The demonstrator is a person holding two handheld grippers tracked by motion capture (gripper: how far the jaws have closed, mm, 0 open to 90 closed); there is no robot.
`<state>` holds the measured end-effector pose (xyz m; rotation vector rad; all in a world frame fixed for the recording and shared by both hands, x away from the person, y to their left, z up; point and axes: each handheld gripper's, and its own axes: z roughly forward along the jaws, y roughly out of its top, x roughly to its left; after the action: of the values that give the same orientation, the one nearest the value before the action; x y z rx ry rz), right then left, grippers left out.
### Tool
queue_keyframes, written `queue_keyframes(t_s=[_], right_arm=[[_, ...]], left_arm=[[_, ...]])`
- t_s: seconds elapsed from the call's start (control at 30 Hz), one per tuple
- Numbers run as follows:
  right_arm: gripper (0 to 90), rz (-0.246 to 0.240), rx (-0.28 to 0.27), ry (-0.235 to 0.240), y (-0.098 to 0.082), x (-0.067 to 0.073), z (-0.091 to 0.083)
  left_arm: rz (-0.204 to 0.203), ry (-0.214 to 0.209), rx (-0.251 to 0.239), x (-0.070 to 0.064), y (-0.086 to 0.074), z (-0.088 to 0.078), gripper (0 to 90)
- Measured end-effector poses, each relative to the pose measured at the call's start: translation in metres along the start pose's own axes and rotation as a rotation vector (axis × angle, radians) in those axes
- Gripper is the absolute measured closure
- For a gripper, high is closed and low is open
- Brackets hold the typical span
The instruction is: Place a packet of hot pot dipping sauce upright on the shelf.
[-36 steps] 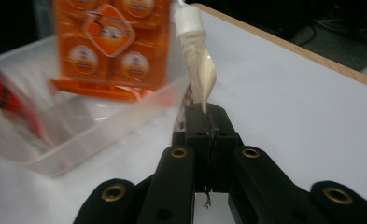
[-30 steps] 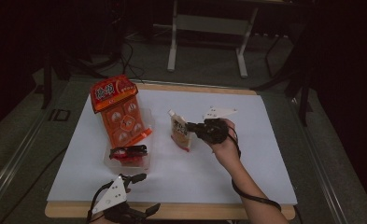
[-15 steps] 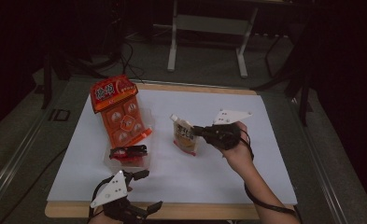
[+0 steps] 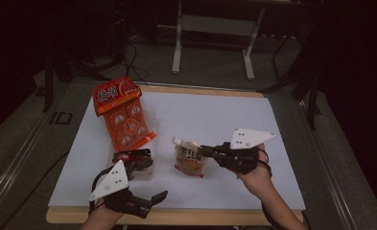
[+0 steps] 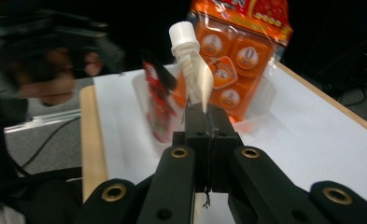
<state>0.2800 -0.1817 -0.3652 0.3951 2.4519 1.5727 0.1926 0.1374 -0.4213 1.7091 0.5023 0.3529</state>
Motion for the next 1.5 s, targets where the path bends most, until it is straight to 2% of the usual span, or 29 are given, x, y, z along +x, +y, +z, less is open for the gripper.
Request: queue_keyframes(t_s=[0.1,0.13,0.17,0.2,0.3,0.47,0.5,0.57,0.67,0.77,0.9,0.93,1.1,1.23,1.37,1.43,1.5], right_arm=[[89.8,-0.011,-0.014,0.023,0.001,0.009,-0.005],[89.8,-0.014,-0.017,0.031,0.001,0.011,-0.006],[89.8,-0.018,-0.021,0.040,0.002,0.015,-0.008],[89.8,-0.020,-0.025,0.046,0.002,0.017,-0.008],[89.8,-0.030,-0.026,0.067,0.003,0.024,-0.010],[89.8,-0.036,-0.036,0.093,0.004,0.030,-0.010],[89.8,-0.034,-0.037,0.096,0.004,0.031,-0.010],[89.7,-0.034,-0.040,0.106,0.005,0.033,-0.009],[89.8,-0.043,-0.043,0.109,0.006,0.035,-0.008],[89.7,-0.044,-0.042,0.114,0.007,0.035,-0.008],[89.7,-0.045,-0.035,0.113,0.006,0.035,-0.007],[89.7,-0.044,-0.035,0.114,0.006,0.035,-0.007],[89.6,-0.049,-0.031,0.115,0.005,0.035,-0.007],[89.5,-0.039,-0.032,0.125,0.005,0.033,-0.007],[89.2,-0.032,-0.035,0.135,0.006,0.033,-0.008],[89.0,-0.028,-0.038,0.131,0.006,0.031,-0.008],[89.0,-0.015,-0.047,0.143,0.006,0.029,-0.009]], left_arm=[[0.017,-0.008,0.000,0.003,0.005,0.002,9.5],[0.029,0.032,-0.015,0.004,0.006,0.002,11.7],[0.029,0.042,-0.030,0.004,0.007,0.003,12.9],[0.018,0.022,-0.026,0.007,0.010,0.004,12.9],[0.021,0.008,-0.020,0.009,0.016,0.009,13.8],[0.056,-0.059,0.003,0.011,0.024,0.019,17.1],[0.059,-0.066,0.012,0.011,0.025,0.021,21.8],[0.065,-0.081,0.025,0.011,0.027,0.026,23.6],[0.073,-0.099,0.035,0.010,0.029,0.033,31.2],[0.066,-0.121,0.034,0.011,0.030,0.038,44.2],[0.079,-0.144,0.028,0.012,0.031,0.040,59.1],[0.090,-0.132,0.030,0.012,0.032,0.040,60.9],[0.103,-0.160,0.058,0.013,0.034,0.040,75.7],[0.119,-0.161,0.060,0.013,0.034,0.040,78.3],[0.113,-0.179,0.063,0.016,0.036,0.040,79.4],[0.111,-0.199,0.051,0.017,0.036,0.039,84.5],[0.118,-0.204,0.051,0.017,0.038,0.039,86.0]])
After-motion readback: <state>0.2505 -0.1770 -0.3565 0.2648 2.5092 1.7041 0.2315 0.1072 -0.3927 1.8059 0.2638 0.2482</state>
